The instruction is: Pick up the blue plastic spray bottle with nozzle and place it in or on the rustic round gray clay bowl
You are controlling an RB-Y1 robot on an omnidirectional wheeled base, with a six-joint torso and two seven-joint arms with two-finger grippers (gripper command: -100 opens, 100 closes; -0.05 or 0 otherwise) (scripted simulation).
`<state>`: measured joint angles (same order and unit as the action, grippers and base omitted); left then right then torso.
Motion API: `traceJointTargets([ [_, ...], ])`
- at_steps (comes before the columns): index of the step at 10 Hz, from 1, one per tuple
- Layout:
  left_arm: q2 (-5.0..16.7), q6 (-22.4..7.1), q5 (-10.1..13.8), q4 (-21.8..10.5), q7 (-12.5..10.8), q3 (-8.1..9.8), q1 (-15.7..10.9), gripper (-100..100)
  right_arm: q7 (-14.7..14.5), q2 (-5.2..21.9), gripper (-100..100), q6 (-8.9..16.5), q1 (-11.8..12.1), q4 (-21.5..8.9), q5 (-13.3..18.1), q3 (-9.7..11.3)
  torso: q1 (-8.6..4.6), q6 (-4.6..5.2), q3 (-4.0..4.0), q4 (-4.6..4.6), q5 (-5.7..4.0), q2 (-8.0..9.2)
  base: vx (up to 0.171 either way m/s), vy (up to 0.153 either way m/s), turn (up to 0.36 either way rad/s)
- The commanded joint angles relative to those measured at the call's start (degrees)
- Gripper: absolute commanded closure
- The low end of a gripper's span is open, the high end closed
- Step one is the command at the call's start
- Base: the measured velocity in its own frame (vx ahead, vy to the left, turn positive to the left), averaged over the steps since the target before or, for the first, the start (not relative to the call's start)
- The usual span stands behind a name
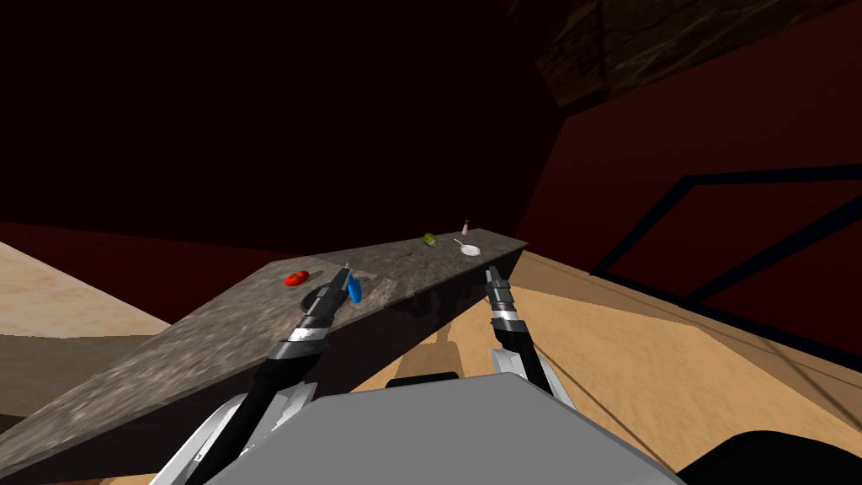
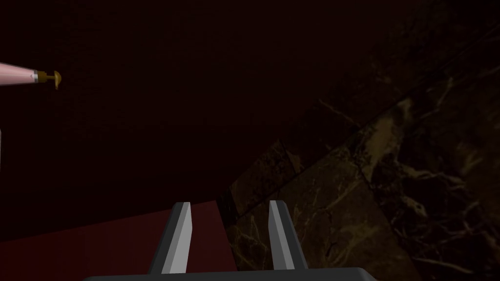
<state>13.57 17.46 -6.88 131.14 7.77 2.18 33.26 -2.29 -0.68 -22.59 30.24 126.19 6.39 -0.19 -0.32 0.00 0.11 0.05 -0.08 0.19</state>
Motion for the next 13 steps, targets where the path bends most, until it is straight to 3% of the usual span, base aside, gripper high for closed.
traceJointTargets([
  [1, 1.78, -2.51, -0.45, -0.58, 0.25, 1.52, 0.98, -100, 0.0, 0.0, 0, 0.0, 0.0, 0.0, 0.0, 0.0, 0.0, 0.0, 0.0, 0.0, 0.0, 0.0, -0.044, -0.09, 0.012],
  [9, 11.63, -15.75, -3.15, -2.43, 1.98, 7.01, 6.69, -100, 0.0, 0.0, 0, 0.0, 0.01, 0.0, 0.0, 0.0, 0.05, 0.0, -0.14, -0.05, 0.01, -0.24, -0.013, -0.094, 0.007],
  [10, 11.63, -16.2, -3.15, -2.43, 1.98, 7.01, 6.69, -100, 0.0, 0.0, 0, 0.0, 0.01, 0.0, 0.0, 0.0, 0.06, 0.0, -0.17, -0.06, 0.01, -0.29, 0.027, -0.048, 0.006],
  [13, 16.67, -21.34, -3.96, -3.84, 2.57, 8.25, 8.04, -100, 0.0, 0.01, 0, 0.0, 0.01, 0.0, 0.0, -0.01, 0.14, 0.01, -0.21, -0.08, 0.03, -0.37, 0.045, -0.05, -0.005],
])
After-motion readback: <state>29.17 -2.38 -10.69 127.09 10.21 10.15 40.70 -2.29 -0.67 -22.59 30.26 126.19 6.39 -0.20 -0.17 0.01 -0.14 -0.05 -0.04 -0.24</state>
